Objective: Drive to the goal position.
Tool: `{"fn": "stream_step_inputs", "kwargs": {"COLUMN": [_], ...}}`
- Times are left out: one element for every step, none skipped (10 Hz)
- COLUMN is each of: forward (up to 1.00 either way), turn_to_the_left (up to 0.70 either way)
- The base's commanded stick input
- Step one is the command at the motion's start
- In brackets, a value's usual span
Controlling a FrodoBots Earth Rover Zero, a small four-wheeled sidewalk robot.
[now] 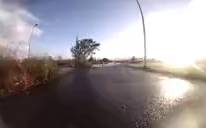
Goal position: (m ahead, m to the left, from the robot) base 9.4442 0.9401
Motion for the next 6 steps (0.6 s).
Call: {"fn": "stream_step_inputs", "kwargs": {"forward": [0.45, 0.45, 0.45, 0.45, 0.45, 0.45], "turn_to_the_left": [0.0, 0.0, 0.0, -0.17, -0.27, -0.27]}}
